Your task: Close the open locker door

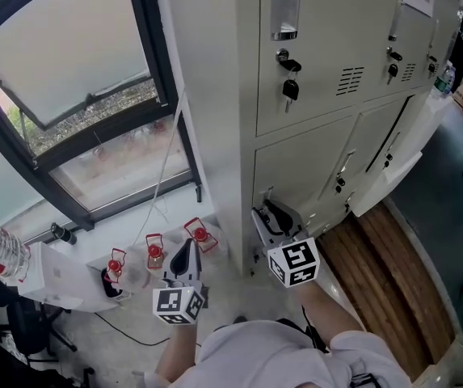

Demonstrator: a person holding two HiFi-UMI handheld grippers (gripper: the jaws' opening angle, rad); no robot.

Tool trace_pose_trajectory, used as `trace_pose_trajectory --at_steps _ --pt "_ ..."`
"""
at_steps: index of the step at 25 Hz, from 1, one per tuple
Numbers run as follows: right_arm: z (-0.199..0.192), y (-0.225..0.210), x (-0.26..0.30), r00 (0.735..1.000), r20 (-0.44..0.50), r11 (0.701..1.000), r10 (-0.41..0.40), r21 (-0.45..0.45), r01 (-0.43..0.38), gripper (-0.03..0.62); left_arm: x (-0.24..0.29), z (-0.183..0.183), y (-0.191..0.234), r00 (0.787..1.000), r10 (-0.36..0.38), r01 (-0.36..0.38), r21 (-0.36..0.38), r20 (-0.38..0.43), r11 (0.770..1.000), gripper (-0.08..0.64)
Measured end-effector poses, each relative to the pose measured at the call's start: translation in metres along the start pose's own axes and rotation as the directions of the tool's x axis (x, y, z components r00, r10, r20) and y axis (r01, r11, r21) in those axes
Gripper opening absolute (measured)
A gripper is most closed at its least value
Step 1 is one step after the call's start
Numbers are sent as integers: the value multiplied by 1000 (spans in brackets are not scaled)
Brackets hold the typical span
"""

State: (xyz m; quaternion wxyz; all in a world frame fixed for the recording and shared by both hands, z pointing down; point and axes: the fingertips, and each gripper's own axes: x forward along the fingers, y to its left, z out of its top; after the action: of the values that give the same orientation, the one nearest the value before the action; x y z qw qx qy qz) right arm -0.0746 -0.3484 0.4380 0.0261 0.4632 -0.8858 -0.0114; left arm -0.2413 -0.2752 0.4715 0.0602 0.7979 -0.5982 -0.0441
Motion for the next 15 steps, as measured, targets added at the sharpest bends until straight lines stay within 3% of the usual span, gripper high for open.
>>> trace_pose_trajectory --at_steps 15 --pt "-17 -56 -70 984 -23 983 -178 36 178 124 39 -3 -67 986 -167 167 19 -16 986 8"
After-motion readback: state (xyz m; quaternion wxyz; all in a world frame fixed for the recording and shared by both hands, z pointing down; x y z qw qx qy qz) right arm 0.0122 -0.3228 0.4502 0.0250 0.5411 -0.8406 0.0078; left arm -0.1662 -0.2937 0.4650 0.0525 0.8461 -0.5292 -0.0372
